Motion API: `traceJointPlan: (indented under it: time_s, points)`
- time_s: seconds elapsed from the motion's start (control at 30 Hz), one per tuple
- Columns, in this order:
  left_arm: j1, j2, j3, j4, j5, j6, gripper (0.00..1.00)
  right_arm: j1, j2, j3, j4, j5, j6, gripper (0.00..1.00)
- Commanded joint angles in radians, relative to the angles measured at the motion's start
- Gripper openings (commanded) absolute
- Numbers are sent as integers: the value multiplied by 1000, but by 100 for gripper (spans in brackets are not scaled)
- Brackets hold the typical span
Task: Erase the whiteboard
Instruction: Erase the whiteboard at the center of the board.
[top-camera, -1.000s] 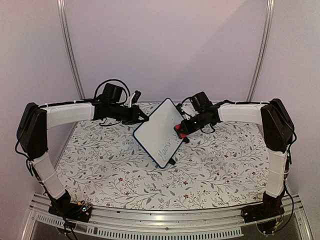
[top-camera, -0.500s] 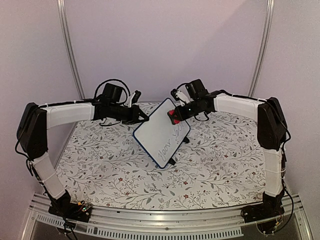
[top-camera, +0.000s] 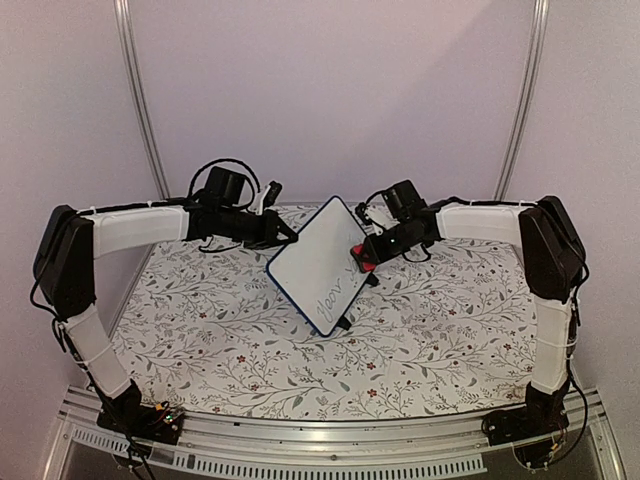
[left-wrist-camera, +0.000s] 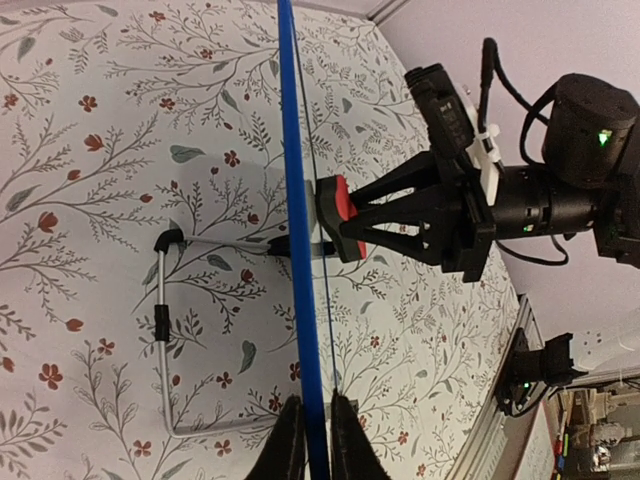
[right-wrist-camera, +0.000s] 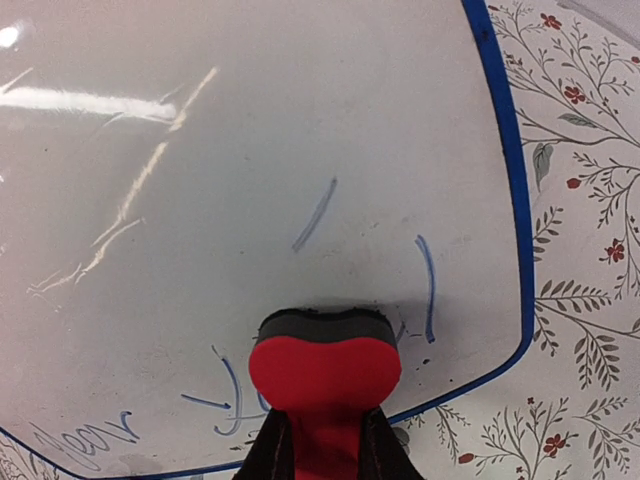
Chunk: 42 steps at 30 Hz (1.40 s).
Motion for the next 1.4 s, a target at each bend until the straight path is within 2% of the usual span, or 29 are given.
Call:
traceJointPlan:
  time_s: [0.0, 0.2, 0.33, 0.67, 0.77, 1.23, 1.37]
  points:
    - [-5, -1, -10, 39, 32, 6, 9, -3, -1, 74, -21, -9, 3, 5]
    - [-5, -3, -11, 39, 33, 6, 9, -18, 72, 215, -72, -8, -2, 5]
    - [-6, -4, -10, 39, 34, 7, 9, -24, 95, 240, -80, -18, 1, 5]
    - [-7, -6, -10, 39, 35, 6, 9, -26, 31, 39, -9, -37, 5, 5]
    - [-5, -4, -11, 40, 37, 4, 9, -26, 5, 23, 5, -40, 9, 5]
    - [-6, -7, -13, 40, 35, 6, 9, -27, 110, 276, -69, -57, 6, 5]
    - [-4, -7, -11, 40, 36, 6, 9, -26, 126, 283, -72, -83, 16, 5]
